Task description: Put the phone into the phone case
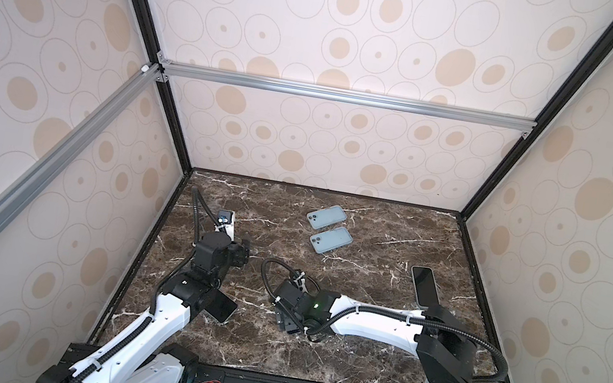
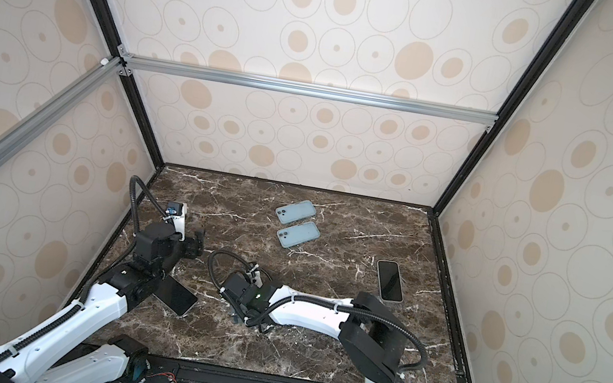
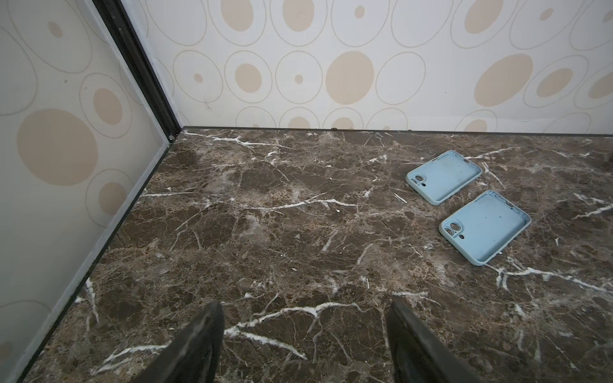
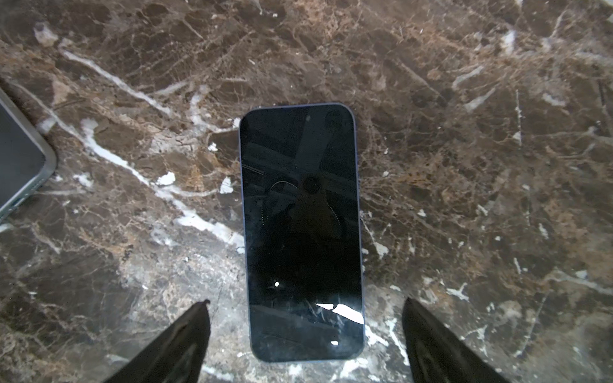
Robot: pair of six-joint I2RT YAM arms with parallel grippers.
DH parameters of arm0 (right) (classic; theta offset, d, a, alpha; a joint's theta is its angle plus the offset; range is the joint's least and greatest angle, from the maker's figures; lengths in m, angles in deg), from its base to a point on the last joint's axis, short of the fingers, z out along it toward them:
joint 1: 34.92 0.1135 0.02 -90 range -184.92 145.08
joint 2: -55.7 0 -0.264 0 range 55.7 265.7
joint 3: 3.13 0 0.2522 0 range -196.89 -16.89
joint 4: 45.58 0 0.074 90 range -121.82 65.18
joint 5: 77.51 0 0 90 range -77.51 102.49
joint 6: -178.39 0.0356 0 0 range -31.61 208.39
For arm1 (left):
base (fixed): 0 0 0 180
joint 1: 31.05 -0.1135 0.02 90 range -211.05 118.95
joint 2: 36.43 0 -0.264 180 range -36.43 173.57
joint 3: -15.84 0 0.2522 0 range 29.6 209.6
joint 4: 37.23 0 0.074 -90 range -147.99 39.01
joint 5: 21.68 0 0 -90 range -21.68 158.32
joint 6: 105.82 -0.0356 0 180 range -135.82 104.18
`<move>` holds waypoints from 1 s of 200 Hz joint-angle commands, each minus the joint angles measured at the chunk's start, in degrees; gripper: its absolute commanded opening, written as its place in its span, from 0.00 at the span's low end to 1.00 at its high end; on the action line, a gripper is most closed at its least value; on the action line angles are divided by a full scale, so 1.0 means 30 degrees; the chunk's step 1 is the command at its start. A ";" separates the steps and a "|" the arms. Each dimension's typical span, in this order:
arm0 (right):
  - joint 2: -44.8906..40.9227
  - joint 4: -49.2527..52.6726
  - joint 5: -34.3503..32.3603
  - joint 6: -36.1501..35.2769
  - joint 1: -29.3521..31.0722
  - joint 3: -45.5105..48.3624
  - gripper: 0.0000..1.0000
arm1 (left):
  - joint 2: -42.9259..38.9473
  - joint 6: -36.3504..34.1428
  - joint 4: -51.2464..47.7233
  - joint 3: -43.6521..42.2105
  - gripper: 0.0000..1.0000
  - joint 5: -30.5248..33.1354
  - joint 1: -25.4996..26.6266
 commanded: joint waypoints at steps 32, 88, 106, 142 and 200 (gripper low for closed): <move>0.1533 0.0351 0.0224 -0.0078 0.0020 -0.1361 0.93 | -0.0169 0.0478 0.0930 0.0202 0.77 -0.0955 -0.0555; 0.2686 0.1307 0.0350 -0.0273 -0.0009 -0.2221 0.93 | -0.0298 0.0372 0.1046 0.0147 0.77 -0.0966 -0.0754; 0.2725 0.1501 0.0309 -0.0162 -0.0024 -0.2168 0.93 | -0.0309 0.0272 0.1159 0.0120 0.77 -0.0996 -0.0783; 0.3016 0.1840 0.0595 0.0103 -0.0300 -0.2047 0.94 | -0.0397 0.0257 0.1285 0.0034 0.77 -0.1101 -0.0837; 0.3328 0.1603 0.1697 0.0699 -0.0859 -0.1567 0.93 | -0.0482 0.0200 0.1309 0.0004 0.77 -0.1175 -0.0882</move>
